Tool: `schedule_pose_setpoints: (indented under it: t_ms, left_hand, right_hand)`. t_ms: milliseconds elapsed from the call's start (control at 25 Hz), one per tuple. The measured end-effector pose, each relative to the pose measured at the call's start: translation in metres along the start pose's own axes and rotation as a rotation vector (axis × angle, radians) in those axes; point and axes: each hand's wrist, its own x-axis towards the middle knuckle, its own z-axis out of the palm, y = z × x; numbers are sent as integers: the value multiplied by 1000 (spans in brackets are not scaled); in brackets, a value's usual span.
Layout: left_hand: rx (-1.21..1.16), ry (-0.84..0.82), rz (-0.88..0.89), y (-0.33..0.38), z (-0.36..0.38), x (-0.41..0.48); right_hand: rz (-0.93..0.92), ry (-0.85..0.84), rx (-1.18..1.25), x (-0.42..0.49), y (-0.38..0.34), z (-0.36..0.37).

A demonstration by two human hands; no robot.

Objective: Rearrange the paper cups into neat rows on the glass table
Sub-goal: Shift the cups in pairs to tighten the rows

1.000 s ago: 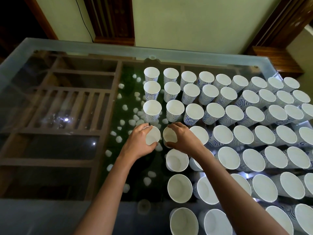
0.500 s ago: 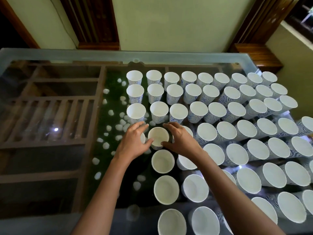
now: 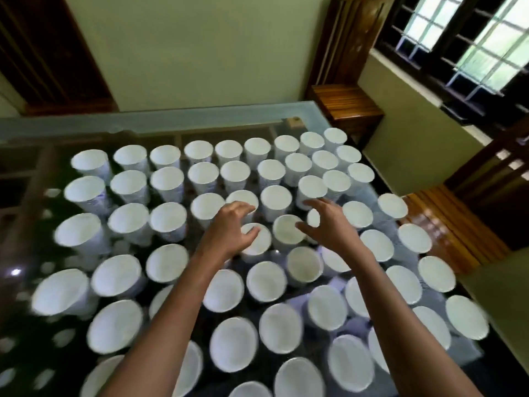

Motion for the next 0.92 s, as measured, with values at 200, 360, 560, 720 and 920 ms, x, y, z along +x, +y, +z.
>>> schedule_pose_setpoints:
  t_ms: [200, 360, 560, 720, 920]
  left_hand:
    - [-9, -6, -42, 78, 81, 67]
    - [-2, -22, -79, 118, 126, 113]
    - [85, -38, -107, 125, 153, 162]
    - [164, -65, -161, 123, 168, 188]
    - [201, -51, -165, 126, 183, 196]
  right_hand:
    - [33, -13, -33, 29, 117, -61]
    - [31, -31, -24, 63, 174, -80]
    - [24, -33, -4, 109, 199, -69]
    - [62, -48, 18, 140, 211, -61]
    - [24, -88, 15, 152, 223, -62]
